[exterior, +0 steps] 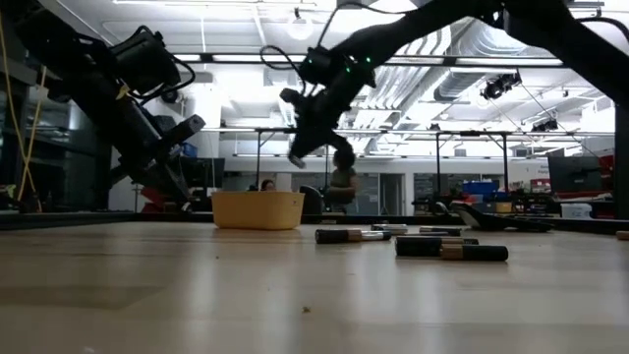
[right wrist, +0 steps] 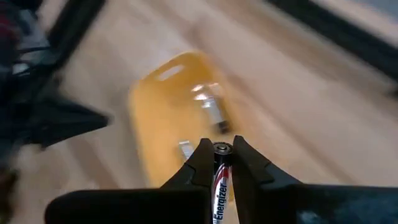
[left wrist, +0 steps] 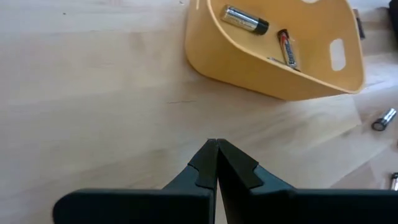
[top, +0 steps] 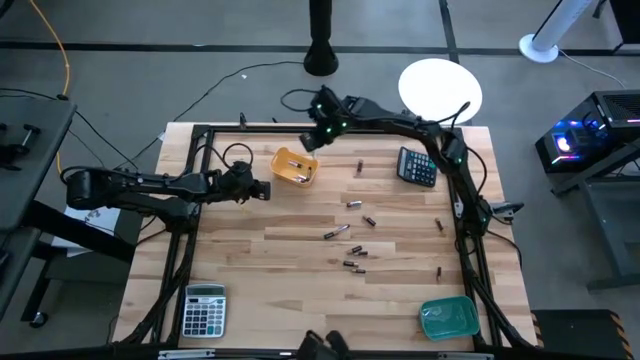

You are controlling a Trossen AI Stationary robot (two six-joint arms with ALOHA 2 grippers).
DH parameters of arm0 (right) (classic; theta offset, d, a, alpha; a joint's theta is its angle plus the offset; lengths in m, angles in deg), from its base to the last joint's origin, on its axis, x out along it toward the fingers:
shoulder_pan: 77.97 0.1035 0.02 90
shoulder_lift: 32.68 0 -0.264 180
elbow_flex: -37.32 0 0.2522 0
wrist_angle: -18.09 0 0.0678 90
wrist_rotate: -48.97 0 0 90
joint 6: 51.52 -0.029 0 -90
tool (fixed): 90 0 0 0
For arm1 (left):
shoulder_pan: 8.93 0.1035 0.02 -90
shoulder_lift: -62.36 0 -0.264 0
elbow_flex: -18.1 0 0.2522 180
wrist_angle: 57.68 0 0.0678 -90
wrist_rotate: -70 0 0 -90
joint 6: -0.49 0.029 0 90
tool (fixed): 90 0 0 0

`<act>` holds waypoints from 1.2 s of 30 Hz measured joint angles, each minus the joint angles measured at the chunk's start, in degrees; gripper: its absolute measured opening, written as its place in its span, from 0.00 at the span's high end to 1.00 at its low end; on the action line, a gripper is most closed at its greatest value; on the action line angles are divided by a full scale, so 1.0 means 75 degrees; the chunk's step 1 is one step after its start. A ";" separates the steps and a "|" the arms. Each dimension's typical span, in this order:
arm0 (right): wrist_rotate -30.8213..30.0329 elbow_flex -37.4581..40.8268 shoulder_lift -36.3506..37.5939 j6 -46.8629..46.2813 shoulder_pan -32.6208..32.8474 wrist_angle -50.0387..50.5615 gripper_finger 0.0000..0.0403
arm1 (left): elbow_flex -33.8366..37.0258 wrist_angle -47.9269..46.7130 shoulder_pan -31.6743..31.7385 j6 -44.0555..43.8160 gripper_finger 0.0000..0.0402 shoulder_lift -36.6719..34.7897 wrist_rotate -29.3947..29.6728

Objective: Sort batteries
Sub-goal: Put the silver battery into the yellow bin

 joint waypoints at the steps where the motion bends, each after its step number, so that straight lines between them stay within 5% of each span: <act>1: 0.0101 0.0003 -0.0008 -0.0093 0.0087 -0.0054 0.97 | 0.0000 -0.0009 0.0003 -0.0010 1.00 0.0000 0.0015; 8: -0.0059 0.0017 -0.0303 0.0033 0.0724 -0.0713 0.91 | 0.0000 -0.0016 0.0018 -0.0062 1.00 0.0000 0.0063; 20: -0.0402 0.0015 -0.0297 -0.0030 0.0607 -0.0993 0.56 | 0.0000 -0.0016 0.0015 -0.0199 1.00 0.0000 -0.0034; 28: -0.0890 0.0015 -0.0415 -0.1087 -0.0871 0.0442 0.59 | 0.0000 -0.0016 0.0015 -0.0267 1.00 0.0000 -0.0049; 36: 0.0016 0.0015 -0.1093 -0.1405 -0.1648 0.0492 0.62 | 0.0000 -0.0013 0.0015 -0.0403 1.00 0.0000 -0.0049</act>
